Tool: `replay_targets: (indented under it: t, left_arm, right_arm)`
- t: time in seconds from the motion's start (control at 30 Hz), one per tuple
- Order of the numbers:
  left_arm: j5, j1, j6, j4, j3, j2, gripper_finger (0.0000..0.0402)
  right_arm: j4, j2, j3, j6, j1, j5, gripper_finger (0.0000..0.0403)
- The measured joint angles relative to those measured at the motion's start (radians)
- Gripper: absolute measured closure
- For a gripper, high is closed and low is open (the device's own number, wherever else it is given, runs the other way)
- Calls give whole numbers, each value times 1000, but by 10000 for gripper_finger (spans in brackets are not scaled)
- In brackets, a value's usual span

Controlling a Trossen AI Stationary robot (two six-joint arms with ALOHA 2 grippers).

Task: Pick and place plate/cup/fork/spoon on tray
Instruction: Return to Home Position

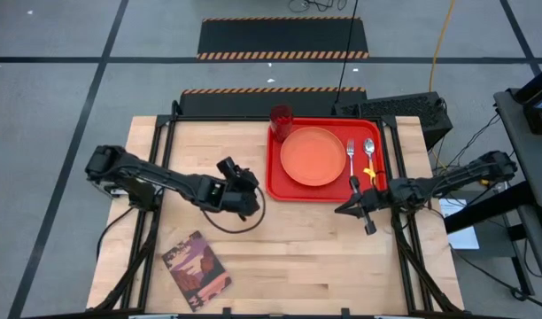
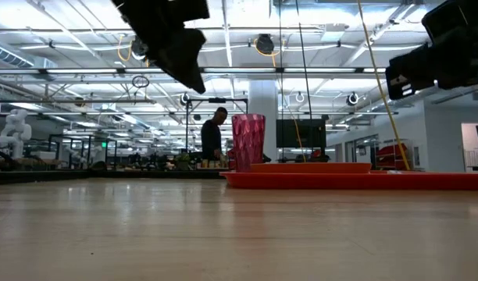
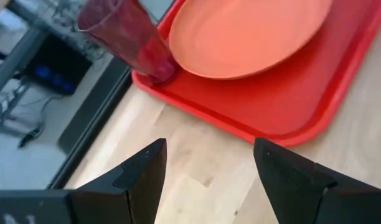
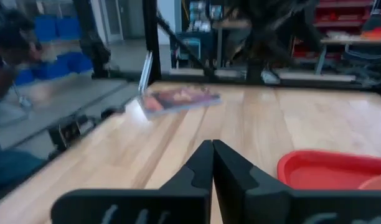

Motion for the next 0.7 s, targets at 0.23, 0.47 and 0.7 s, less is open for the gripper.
replay_targets:
  t: [0.23, 0.47, 0.7]
  left_arm:
    - [74, 13, 118, 265, -231, -129, 158]
    - [83, -18, 102, 361, -405, -314, 158]
    - [74, -70, 74, 477, -559, -445, 158]
  right_arm:
    - [-2, -19, -8, 6, 0, -1, 402]
    - [-28, -53, -9, -34, 0, -1, 402]
    - [-114, -157, -10, -49, 0, 1, 403]
